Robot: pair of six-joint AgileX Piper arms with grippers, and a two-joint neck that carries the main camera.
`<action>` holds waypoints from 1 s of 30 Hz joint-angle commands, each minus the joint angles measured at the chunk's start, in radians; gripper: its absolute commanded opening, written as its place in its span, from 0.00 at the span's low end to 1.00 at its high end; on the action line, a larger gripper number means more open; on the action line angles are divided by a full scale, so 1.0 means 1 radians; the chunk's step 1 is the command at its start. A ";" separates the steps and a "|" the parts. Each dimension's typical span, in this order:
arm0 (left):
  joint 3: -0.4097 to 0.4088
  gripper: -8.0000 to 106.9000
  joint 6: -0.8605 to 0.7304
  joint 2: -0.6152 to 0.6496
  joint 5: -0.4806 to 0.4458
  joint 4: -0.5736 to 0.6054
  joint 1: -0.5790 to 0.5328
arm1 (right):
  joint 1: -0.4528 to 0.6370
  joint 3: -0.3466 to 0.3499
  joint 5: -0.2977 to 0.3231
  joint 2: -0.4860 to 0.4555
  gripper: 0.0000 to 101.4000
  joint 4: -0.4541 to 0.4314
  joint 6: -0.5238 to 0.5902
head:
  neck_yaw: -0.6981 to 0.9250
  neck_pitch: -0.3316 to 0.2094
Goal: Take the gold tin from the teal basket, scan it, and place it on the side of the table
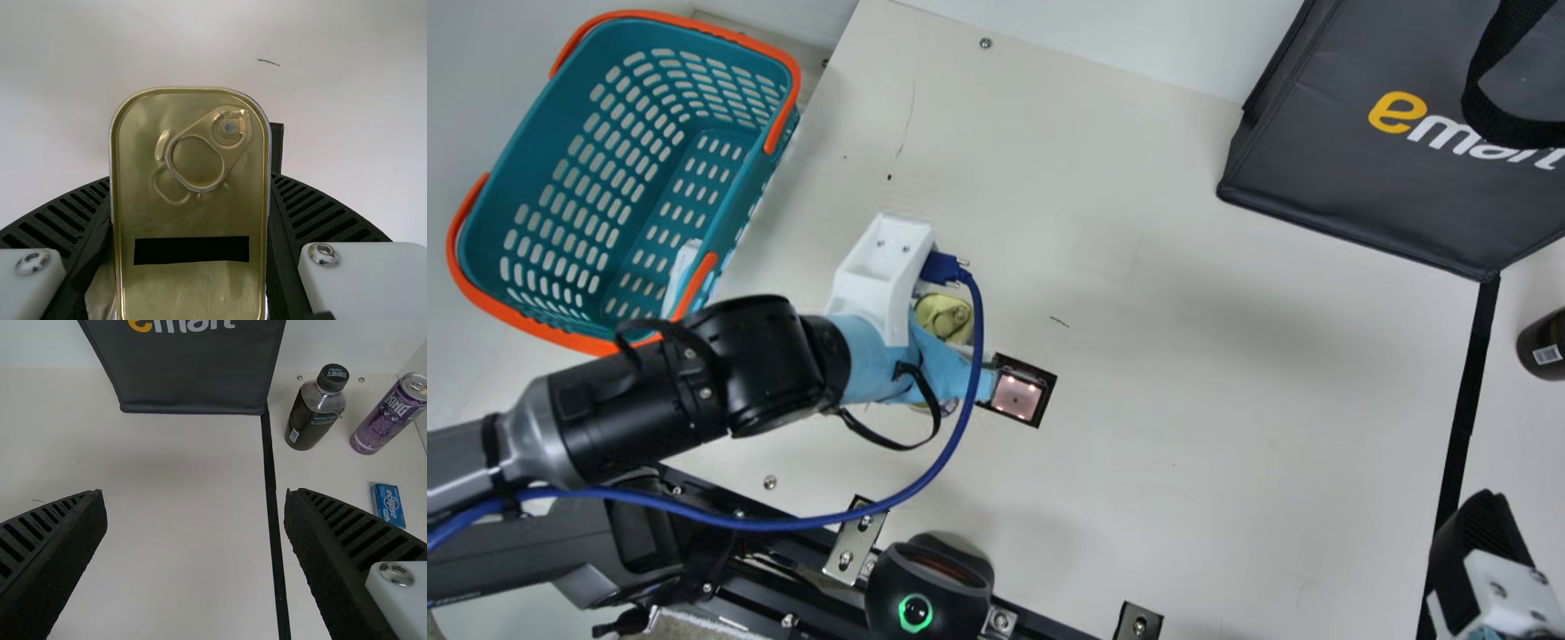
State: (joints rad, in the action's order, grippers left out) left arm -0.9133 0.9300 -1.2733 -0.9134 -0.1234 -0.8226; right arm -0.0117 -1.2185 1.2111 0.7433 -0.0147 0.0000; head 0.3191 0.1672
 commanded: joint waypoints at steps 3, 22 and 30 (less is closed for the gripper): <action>0.016 0.00 0.081 -0.007 0.014 -0.013 -0.045 | 0.000 0.000 0.000 0.000 0.94 0.000 0.000 | 0.002 -0.029; 0.025 0.00 0.316 -0.103 0.080 -0.087 -0.201 | 0.000 0.000 0.000 0.000 0.94 0.000 0.000 | 0.002 -0.029; -0.080 0.00 0.282 -0.200 0.061 -0.085 -0.193 | 0.000 0.000 0.000 0.000 0.94 0.000 0.000 | 0.002 -0.029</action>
State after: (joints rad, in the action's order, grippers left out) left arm -0.9685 1.2217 -1.4544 -0.8497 -0.2125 -1.0191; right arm -0.0117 -1.2185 1.2111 0.7433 -0.0147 0.0000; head 0.3191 0.1672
